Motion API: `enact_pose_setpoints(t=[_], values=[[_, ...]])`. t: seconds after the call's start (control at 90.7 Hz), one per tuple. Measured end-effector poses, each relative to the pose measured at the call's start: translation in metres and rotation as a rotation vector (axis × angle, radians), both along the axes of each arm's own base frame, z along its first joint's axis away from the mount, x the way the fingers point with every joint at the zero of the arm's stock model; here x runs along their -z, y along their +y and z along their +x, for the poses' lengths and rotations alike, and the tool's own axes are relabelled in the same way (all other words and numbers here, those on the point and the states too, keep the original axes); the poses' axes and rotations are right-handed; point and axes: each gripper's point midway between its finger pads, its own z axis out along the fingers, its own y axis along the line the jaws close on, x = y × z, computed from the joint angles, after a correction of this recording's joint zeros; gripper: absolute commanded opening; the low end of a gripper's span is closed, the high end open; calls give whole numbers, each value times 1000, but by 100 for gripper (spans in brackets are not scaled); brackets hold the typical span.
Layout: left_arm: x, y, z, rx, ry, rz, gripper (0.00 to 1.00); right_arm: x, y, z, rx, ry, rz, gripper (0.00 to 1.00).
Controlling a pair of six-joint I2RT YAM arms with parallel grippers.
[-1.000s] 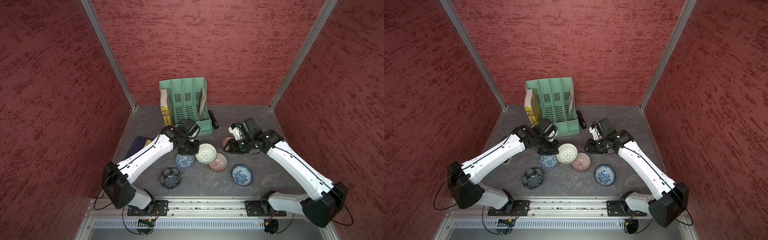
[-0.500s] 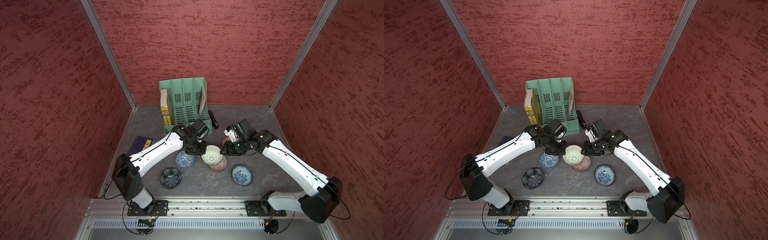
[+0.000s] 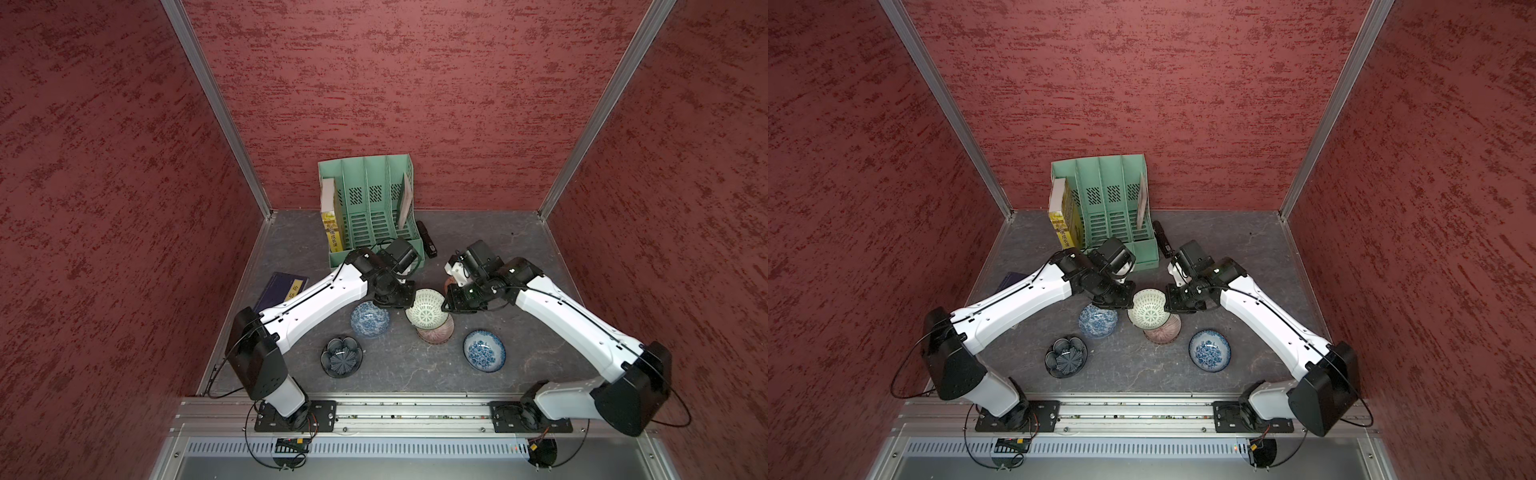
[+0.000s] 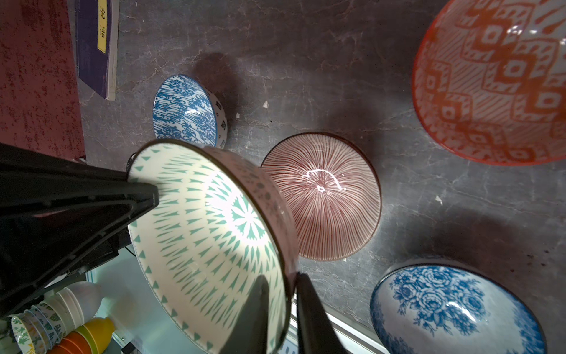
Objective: Stack the bowls
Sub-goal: Pick up the bowl from the center of the board, then place the bowl on the bowl.
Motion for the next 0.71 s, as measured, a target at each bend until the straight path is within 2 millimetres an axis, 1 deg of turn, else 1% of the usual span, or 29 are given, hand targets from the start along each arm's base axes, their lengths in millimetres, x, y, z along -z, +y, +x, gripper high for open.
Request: enact_pose_setpoints(t=[0.088, 0.231, 0.253, 0.275, 0.32, 0.375, 0.419, 0.452, 0.496, 0.595, 0.639, 0.705], values=[[0, 0, 0, 0, 0, 1, 0, 2, 0, 1, 3, 5, -7, 12], [0, -2, -1, -2, 2, -6, 0, 7, -4, 4, 36, 15, -35, 0], [-1, -2, -1, -3, 1, -6, 0, 8, -4, 3, 36, 18, -37, 0], [0, -2, -1, -5, 2, -4, 6, 9, -4, 4, 37, 20, -37, 0], [0, -2, -1, -4, 1, -4, 29, 9, -3, 4, 38, 20, -36, 0], [-2, -4, 1, -4, -6, -15, 52, 9, -3, 3, 37, 23, -34, 0], [-3, -5, 2, -6, -13, -22, 65, 9, -2, 3, 35, 24, -34, 0], [-4, -5, 2, -8, -16, -23, 71, 9, -2, 2, 34, 26, -33, 0], [-6, -3, 4, -13, -24, -23, 75, 9, -1, 1, 33, 29, -31, 0], [-14, 5, 8, -40, -52, -33, 76, 11, -1, 1, 34, 39, -33, 0], [-19, 12, 10, -58, -66, -43, 76, 13, 0, 2, 34, 44, -37, 0], [-26, 28, 12, -98, -90, -58, 76, 16, -1, 2, 35, 54, -45, 0]])
